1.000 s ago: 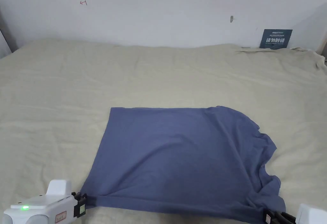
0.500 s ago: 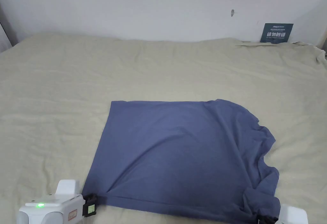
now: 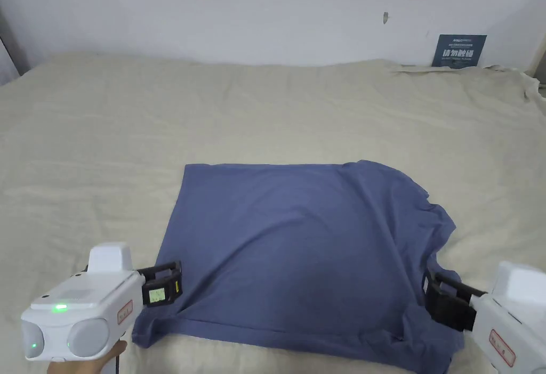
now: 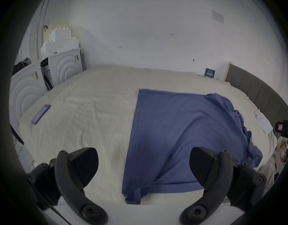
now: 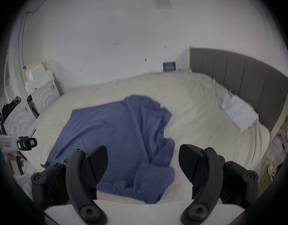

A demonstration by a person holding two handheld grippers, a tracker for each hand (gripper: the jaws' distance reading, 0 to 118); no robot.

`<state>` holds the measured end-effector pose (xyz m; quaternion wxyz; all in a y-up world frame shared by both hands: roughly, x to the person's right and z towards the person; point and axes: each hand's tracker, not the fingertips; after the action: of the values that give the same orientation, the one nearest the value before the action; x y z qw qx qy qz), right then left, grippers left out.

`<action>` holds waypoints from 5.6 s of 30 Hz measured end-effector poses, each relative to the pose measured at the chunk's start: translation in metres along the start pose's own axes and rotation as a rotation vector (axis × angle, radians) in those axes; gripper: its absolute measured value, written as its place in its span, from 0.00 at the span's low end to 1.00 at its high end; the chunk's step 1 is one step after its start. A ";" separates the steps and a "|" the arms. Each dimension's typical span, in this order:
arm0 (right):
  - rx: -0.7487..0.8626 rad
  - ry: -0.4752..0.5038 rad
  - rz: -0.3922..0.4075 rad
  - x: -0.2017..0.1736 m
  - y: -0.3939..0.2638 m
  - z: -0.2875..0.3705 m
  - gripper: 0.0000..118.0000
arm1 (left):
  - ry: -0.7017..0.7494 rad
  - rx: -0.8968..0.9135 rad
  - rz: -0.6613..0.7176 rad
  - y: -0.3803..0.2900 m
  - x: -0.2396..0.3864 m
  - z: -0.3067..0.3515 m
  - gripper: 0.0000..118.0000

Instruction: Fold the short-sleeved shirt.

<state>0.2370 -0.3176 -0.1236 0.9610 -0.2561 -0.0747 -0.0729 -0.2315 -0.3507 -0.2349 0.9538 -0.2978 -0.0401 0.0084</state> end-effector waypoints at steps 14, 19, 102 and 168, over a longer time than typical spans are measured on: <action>0.177 -0.070 0.047 -0.014 0.012 0.013 0.03 | -0.016 0.192 -0.073 0.008 0.026 0.021 0.09; 0.197 -0.060 0.040 -0.013 0.009 0.017 0.00 | -0.059 0.162 -0.037 0.010 0.027 0.020 0.00; -0.240 0.060 0.028 0.009 -0.063 -0.023 0.03 | -0.034 -0.310 0.041 -0.029 -0.016 -0.028 0.01; 0.140 -0.020 0.118 -0.016 0.059 -0.028 0.37 | 0.019 0.109 -0.039 0.061 0.025 -0.018 0.27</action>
<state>0.2347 -0.2796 -0.1791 0.9783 -0.1932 -0.0740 -0.0081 -0.2043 -0.3096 -0.2828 0.9689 -0.2444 -0.0363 -0.0109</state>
